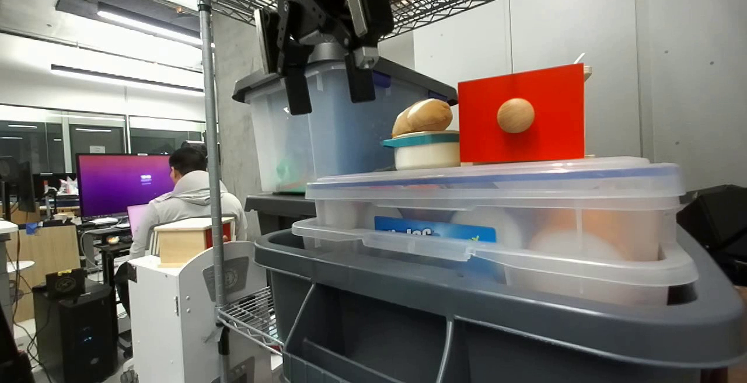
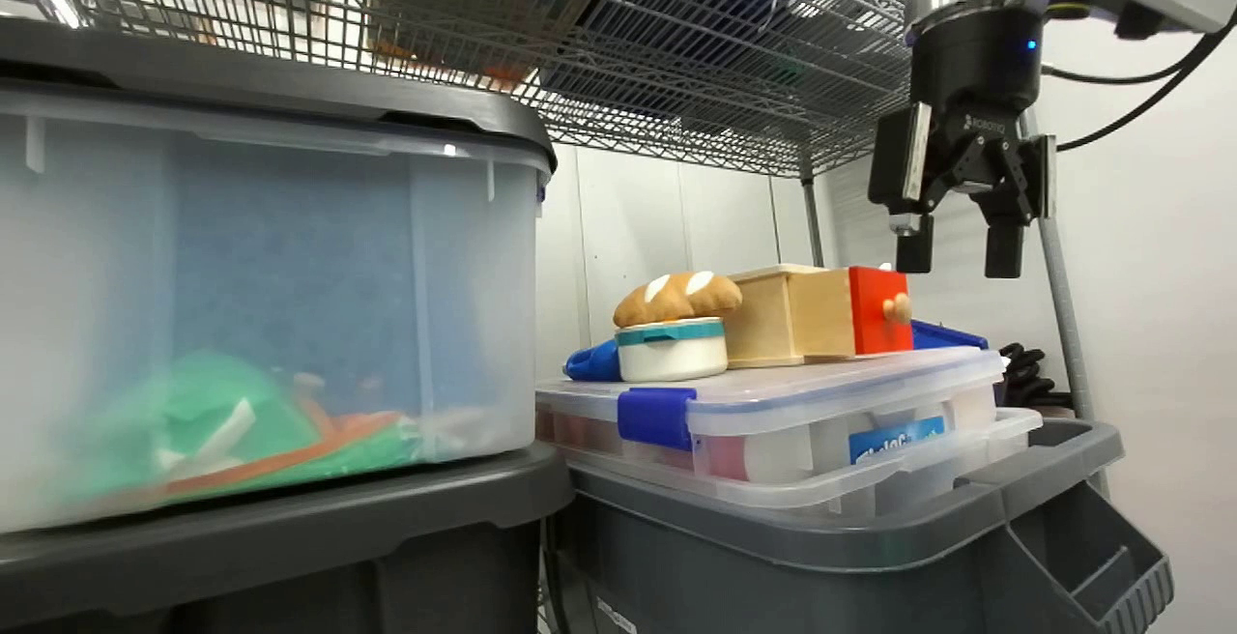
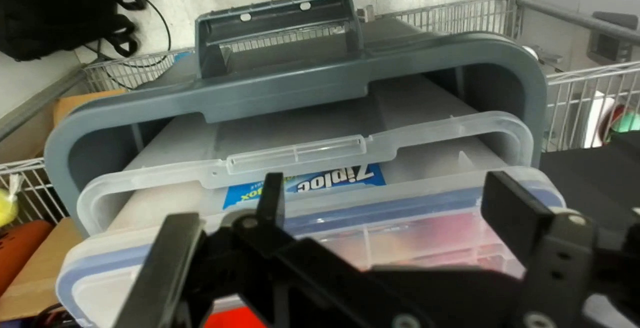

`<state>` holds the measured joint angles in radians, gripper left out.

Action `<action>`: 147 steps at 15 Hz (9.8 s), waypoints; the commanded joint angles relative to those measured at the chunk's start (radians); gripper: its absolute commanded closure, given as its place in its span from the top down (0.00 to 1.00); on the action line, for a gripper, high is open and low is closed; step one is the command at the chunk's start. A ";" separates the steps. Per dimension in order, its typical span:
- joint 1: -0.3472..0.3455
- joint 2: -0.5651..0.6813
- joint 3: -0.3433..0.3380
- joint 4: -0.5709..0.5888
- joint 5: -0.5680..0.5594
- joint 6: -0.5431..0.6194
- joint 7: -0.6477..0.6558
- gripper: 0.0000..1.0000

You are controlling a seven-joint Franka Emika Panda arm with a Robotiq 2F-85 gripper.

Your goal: Put the brown and orange plushies in the open drawer

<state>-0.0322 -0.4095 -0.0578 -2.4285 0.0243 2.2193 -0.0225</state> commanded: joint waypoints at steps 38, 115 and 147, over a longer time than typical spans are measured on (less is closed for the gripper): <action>0.038 0.508 0.067 0.561 -0.001 0.211 0.010 1.00; -0.021 0.234 0.005 0.449 0.059 -0.064 -0.035 0.03; -0.128 0.183 -0.026 0.457 -0.005 -0.147 0.421 0.03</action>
<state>-0.1539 -0.2467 -0.0963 -1.9930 0.0294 2.0630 0.3233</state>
